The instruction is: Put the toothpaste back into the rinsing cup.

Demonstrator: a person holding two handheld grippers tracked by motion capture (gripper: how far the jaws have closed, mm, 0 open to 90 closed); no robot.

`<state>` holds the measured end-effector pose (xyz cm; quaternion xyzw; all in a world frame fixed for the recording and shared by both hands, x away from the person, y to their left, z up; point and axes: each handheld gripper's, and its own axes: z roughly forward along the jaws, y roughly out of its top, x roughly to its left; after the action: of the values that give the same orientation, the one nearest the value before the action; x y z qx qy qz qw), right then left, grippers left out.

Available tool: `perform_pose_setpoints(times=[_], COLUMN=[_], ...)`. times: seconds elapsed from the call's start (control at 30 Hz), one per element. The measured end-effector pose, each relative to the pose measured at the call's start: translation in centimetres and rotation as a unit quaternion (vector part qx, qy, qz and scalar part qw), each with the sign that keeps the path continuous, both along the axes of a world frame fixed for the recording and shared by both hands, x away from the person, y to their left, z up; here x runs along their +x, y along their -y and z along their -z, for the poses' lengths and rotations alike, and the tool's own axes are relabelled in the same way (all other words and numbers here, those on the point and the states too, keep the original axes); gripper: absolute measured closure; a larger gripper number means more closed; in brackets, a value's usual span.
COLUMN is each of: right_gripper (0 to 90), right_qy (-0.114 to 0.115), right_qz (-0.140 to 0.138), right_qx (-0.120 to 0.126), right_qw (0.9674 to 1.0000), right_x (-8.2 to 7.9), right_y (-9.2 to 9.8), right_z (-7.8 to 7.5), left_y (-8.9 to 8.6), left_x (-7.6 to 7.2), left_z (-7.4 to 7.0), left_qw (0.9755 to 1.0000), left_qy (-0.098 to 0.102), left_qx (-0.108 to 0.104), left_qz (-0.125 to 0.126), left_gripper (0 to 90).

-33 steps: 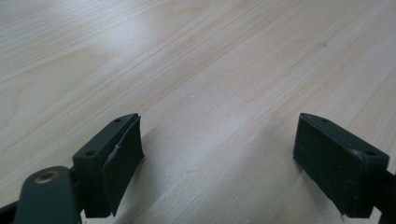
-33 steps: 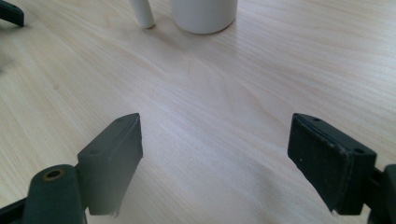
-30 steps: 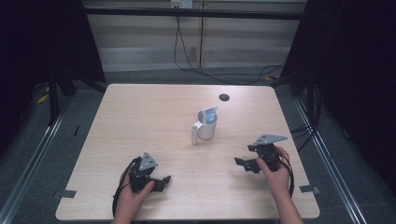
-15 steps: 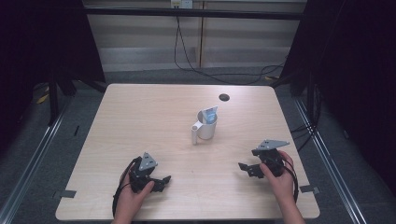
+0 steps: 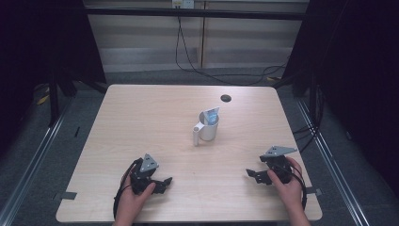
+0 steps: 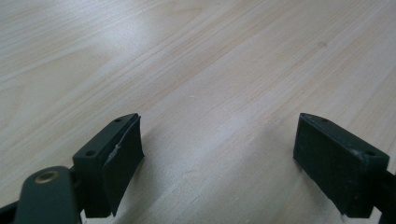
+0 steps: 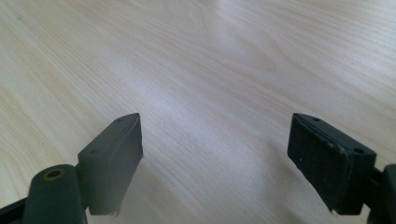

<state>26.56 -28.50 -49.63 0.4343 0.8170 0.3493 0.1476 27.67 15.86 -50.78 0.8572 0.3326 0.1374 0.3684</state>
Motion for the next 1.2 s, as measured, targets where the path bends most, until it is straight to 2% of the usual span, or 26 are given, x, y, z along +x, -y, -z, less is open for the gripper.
perform_pose_setpoints(times=[0.53,0.8,1.2], right_gripper=[17.8,17.9,17.3], right_qy=[-0.007,0.001,0.014], right_qz=[0.006,-0.003,-0.005], right_qx=[-0.014,-0.027,-0.017], right_qw=[0.9999,0.9996,0.9997], right_x=[-1.2,-1.5,-2.1], right_y=[1.6,1.6,2.3], right_z=[0.7,0.8,1.1], left_y=[0.0,0.0,0.0], left_x=[0.0,0.0,-0.1], left_z=[0.0,0.0,0.0], left_qw=[1.0000,1.0000,1.0000], left_qy=[0.000,0.000,-0.001], left_qx=[0.001,0.001,0.000], left_qz=[0.000,0.000,-0.002], left_gripper=[15.4,15.5,15.5])
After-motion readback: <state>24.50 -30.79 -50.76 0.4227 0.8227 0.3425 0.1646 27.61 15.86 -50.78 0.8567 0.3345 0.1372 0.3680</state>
